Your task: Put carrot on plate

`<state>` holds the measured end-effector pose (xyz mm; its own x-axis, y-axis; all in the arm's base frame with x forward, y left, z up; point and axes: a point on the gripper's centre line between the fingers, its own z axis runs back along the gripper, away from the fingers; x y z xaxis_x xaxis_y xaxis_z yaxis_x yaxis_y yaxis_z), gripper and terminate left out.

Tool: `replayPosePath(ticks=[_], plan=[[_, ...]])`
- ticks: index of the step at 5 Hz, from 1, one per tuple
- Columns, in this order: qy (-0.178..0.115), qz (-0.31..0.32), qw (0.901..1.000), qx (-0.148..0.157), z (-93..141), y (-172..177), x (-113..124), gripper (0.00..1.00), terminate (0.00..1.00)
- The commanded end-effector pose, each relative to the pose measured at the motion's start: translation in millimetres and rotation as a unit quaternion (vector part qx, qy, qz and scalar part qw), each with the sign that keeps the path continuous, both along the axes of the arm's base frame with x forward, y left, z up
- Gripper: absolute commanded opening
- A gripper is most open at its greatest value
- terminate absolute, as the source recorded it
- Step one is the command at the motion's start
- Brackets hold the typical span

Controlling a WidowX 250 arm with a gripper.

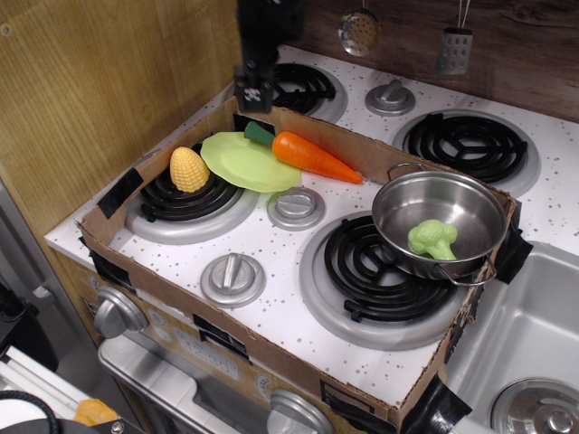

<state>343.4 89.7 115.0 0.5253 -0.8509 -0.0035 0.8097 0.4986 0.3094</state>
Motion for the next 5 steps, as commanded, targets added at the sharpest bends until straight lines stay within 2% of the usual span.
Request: replayPosePath(ticks=[1,4,5], plan=[[-0.057,0.023,0.998,-0.017,38.7,-5.8,-0.9,1.0,0.0],[-0.057,0.023,0.998,-0.017,38.7,-5.8,-0.9,1.0,0.0],[-0.057,0.023,0.998,-0.017,38.7,-5.8,-0.9,1.0,1.0]])
